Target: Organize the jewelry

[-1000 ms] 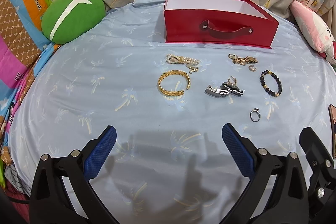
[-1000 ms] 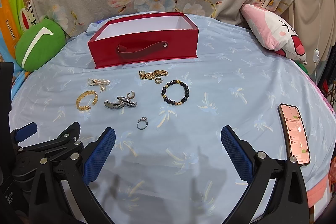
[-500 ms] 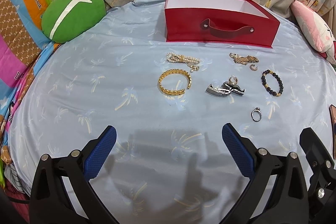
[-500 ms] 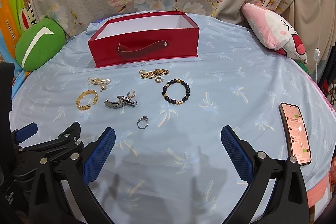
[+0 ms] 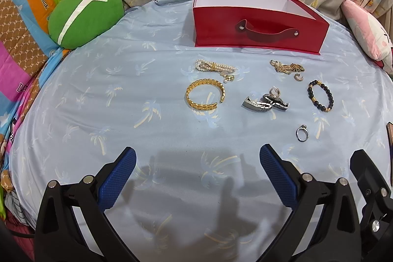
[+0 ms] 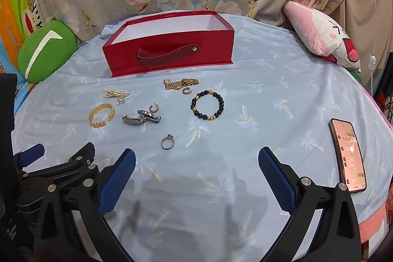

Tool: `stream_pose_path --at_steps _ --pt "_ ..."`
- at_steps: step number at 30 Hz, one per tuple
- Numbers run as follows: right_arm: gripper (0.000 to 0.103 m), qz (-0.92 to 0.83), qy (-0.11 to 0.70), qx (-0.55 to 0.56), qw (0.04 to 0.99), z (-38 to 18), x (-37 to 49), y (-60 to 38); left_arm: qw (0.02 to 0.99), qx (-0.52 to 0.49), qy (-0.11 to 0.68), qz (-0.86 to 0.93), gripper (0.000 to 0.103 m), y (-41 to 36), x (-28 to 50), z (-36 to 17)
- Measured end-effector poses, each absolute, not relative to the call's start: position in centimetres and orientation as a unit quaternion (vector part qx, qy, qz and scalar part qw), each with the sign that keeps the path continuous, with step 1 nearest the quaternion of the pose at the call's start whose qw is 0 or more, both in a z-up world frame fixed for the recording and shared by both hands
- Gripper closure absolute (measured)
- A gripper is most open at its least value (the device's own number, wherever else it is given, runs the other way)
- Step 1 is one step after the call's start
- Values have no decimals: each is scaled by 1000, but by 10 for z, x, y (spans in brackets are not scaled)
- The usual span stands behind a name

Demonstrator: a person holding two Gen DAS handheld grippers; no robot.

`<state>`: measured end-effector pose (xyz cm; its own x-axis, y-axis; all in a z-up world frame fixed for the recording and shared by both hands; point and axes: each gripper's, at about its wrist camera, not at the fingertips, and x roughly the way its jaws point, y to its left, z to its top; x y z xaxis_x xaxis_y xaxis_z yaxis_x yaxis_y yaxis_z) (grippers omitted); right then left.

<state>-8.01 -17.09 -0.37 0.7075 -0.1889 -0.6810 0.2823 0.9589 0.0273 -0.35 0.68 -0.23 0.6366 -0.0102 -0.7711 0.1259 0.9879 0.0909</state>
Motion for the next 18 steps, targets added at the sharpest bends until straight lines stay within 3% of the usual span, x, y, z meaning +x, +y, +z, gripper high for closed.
stream_pose_path --at_steps 18 --pt "5 -119 372 69 918 -15 -71 -170 897 63 435 -40 5 8 4 -11"
